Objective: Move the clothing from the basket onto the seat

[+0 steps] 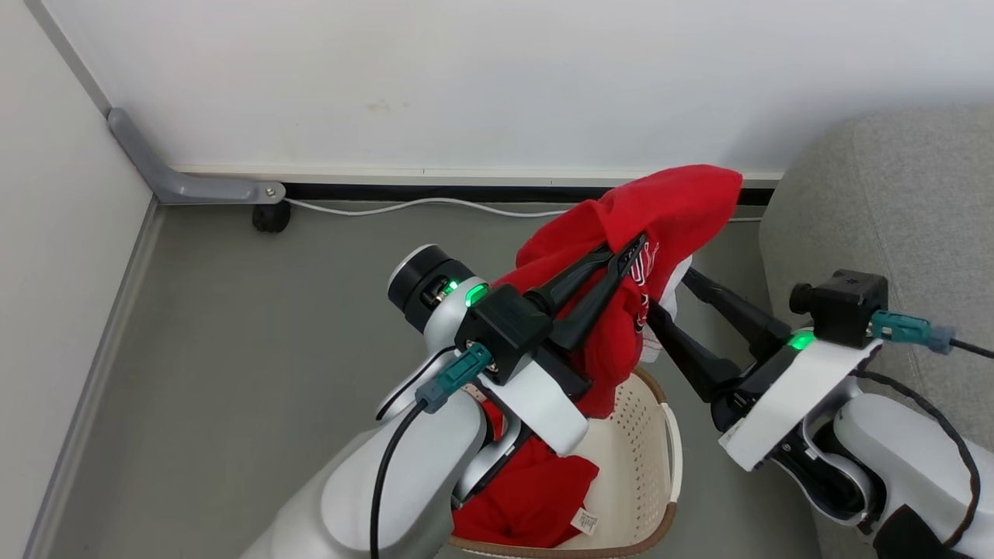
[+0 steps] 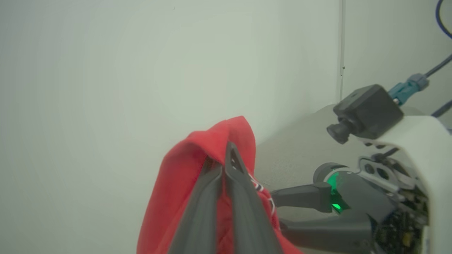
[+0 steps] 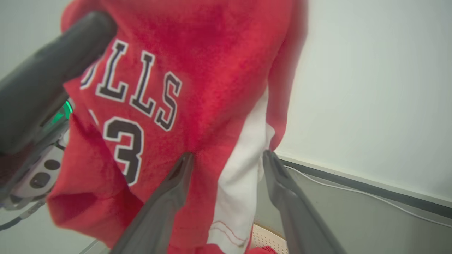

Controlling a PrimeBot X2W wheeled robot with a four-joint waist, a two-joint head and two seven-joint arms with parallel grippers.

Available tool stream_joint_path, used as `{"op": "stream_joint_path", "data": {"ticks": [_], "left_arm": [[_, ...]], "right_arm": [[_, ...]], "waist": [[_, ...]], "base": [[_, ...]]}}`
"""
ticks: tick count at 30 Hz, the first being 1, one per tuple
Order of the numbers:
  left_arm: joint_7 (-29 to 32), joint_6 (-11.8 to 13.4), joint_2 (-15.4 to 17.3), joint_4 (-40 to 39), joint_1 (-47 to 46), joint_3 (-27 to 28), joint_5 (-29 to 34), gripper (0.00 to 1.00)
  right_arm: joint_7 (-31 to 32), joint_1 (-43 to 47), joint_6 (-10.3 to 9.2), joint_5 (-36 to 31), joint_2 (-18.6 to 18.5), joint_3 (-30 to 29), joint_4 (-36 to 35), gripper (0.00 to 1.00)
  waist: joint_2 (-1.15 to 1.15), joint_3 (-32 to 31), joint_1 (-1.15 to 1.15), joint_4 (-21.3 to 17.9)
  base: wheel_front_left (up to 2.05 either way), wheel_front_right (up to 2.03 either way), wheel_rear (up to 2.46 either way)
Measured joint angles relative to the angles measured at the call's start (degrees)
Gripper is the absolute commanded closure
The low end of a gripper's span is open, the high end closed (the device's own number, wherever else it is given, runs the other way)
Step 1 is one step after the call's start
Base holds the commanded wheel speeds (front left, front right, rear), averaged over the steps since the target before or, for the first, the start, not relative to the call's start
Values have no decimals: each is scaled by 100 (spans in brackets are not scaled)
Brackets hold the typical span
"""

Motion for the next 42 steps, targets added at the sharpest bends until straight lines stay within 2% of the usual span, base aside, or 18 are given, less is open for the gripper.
{"op": "stream_joint_path", "data": {"ticks": [4,9,14,15,16,17,18,29,30,32,33,42], "left_arm": [[-1,0,3,-47,-1,-75,-1,100],[-8,0,3,-88,-1,-143,-2,100],[-8,0,4,-110,-1,-152,-10,100],[-8,0,4,-110,-1,-152,-11,100],[-8,0,4,-111,-1,-152,-23,100],[-8,1,4,-113,-1,-151,-37,100],[-8,1,4,-115,-1,-151,-42,100],[-32,5,0,-15,2,-88,-43,100],[-32,4,2,16,5,-75,-43,89],[-32,-4,1,87,10,-46,-43,22],[-32,-11,0,115,14,-27,-49,0],[-32,-165,-4,439,121,132,-93,0]], "right_arm": [[0,-318,0,520,-169,452,-145,0],[0,-594,0,702,-364,744,-309,0],[0,-786,0,957,-425,1314,-472,0],[0,-834,0,1010,-426,1452,-483,16],[0,-869,0,1031,-425,1528,-491,54],[0,-898,0,1051,-426,1564,-497,83],[0,-927,0,1057,-426,1572,-501,100],[0,-931,0,666,-402,1093,-600,100],[0,-915,0,623,-401,1038,-608,100],[0,-840,0,573,-401,912,-624,100],[0,-806,0,534,-402,866,-623,100],[0,-497,0,101,-404,125,-745,100]], "waist": [[0,6,0,71],[0,35,0,133],[0,93,0,143],[0,105,0,142],[0,116,0,139],[0,127,0,136],[0,137,0,131],[0,196,0,33],[0,197,0,19],[0,202,0,-11],[0,206,0,-26],[0,243,0,-200]], "base": [[0,0,0],[0,0,0],[0,0,0],[0,0,0],[0,0,0],[0,0,0],[0,0,0],[0,0,0],[0,0,0],[0,0,0],[0,0,0],[0,0,0]]}}
